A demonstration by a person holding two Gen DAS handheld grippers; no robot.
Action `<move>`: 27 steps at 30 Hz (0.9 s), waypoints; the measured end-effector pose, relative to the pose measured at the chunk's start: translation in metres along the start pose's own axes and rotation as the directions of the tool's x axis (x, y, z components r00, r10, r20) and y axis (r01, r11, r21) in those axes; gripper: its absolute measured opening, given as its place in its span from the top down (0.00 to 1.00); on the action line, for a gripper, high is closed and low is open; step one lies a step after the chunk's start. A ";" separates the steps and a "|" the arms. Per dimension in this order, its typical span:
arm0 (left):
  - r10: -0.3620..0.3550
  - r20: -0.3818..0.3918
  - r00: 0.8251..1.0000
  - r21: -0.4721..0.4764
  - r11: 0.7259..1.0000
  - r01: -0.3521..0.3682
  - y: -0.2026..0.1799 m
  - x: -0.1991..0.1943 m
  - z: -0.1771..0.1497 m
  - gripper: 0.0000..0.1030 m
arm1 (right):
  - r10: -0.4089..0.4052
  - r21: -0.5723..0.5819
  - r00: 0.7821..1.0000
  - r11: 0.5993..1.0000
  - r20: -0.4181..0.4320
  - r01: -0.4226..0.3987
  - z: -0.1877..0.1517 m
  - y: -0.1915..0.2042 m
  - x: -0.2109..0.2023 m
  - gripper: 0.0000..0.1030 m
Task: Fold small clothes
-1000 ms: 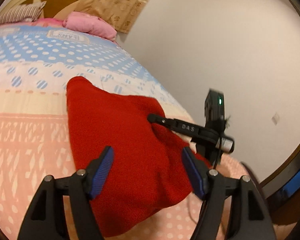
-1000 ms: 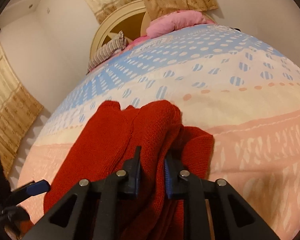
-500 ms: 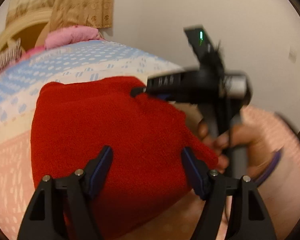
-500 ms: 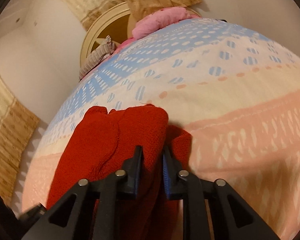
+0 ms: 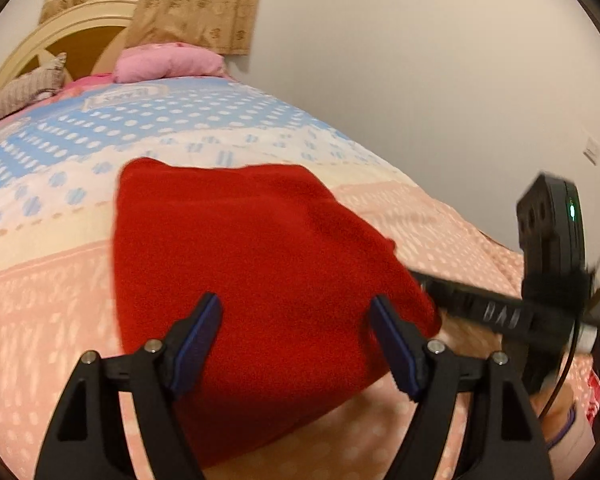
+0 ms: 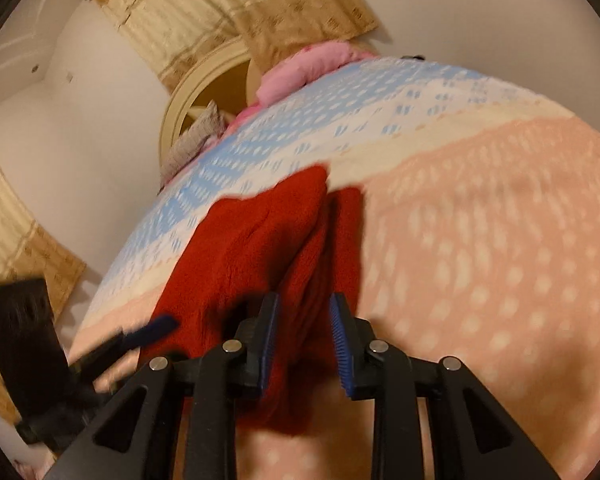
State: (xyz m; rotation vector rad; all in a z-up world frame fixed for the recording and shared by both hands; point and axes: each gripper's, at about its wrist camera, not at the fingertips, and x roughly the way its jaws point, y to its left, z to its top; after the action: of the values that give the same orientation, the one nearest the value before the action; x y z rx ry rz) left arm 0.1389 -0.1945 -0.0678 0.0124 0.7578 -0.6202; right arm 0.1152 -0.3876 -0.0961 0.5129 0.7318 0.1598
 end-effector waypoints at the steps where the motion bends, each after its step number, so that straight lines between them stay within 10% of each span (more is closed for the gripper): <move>1: 0.012 0.002 1.000 -0.001 1.000 -0.012 0.002 -0.001 0.001 0.23 | -0.022 -0.015 1.000 1.000 -0.014 0.021 -0.003 0.004 0.002 0.74; 8: 0.139 0.002 0.990 0.002 0.990 -0.139 0.019 -0.007 0.007 0.23 | -0.140 -0.013 0.988 0.990 -0.058 0.140 -0.014 0.001 0.009 0.60; 27: 0.285 -0.028 0.958 -0.077 0.955 -0.287 0.076 -0.017 -0.003 0.23 | -0.132 0.176 0.987 0.978 0.086 0.116 -0.032 -0.025 -0.026 0.57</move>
State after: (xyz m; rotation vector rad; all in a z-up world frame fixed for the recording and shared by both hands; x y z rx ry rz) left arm 0.1672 -0.1225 -0.0745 0.0524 0.7797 -0.3135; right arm 0.0736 -0.4054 -0.1129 0.6314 0.6835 -0.0449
